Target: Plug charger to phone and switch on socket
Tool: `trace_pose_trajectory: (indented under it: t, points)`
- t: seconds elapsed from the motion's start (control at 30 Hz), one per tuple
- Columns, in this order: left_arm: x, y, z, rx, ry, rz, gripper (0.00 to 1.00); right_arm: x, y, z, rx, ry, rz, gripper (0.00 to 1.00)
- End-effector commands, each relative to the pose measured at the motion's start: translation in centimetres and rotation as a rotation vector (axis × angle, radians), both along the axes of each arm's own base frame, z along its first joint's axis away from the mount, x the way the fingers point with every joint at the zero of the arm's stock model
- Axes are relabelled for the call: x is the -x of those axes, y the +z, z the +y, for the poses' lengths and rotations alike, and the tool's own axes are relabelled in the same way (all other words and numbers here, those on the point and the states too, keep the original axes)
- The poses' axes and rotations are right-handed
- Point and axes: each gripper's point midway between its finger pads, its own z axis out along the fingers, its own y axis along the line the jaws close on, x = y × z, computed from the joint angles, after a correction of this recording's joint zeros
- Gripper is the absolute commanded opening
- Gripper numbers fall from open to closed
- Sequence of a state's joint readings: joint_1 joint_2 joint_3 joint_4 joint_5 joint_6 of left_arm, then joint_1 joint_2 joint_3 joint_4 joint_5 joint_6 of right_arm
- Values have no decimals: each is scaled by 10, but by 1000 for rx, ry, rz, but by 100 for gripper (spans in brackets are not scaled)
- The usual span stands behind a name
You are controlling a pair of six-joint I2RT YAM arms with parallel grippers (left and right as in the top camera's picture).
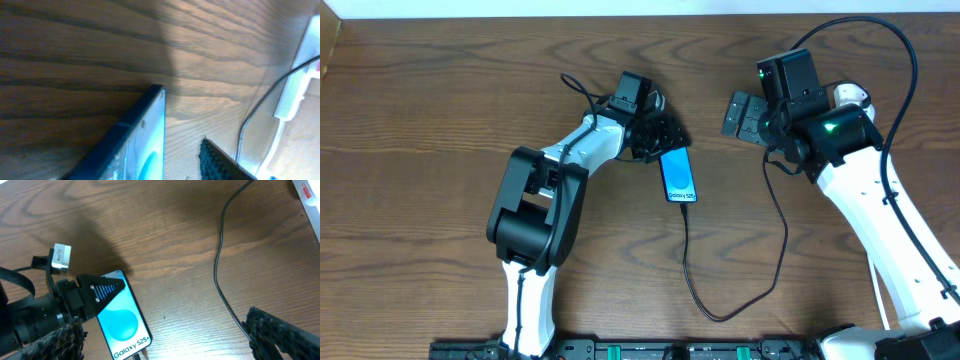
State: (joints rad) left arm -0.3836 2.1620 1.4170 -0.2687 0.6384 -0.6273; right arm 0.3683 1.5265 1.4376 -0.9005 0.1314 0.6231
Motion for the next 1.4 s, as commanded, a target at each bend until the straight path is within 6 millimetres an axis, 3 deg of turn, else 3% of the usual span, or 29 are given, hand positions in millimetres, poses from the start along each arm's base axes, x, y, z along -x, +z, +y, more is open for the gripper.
trace_pose_trajectory:
  t: [0.0, 0.1, 0.43, 0.6, 0.7, 0.8, 0.97, 1.17, 1.37]
  points:
    - [5, -16, 12, -83, 12, 17, 70, -1, 5, -6, 15, -7, -16, 99]
    - [8, -23, 23, -149, 18, 22, 79, -1, 4, -6, 16, -7, -15, 99]
    - [22, -46, 66, -400, 33, 59, 81, -1, 4, -6, 16, -7, -14, 99]
    - [24, -44, 70, -421, -33, 31, 82, 0, 4, -6, 17, -7, -13, 99]
    - [19, -30, 77, -440, -47, -16, 82, 0, 4, -6, 18, -7, -12, 99]
    - [11, -3, 95, -526, -39, -93, 82, 0, 3, -6, 20, -7, -9, 99]
    - [11, 62, 132, -699, 4, -224, 82, 2, -1, -7, 24, -9, -1, 99]
    - [33, 148, 169, -807, 87, -359, 82, 4, -6, -8, 29, -8, 13, 99]
    - [60, 206, 183, -789, 145, -455, 82, 6, -8, -9, 33, -8, 23, 99]
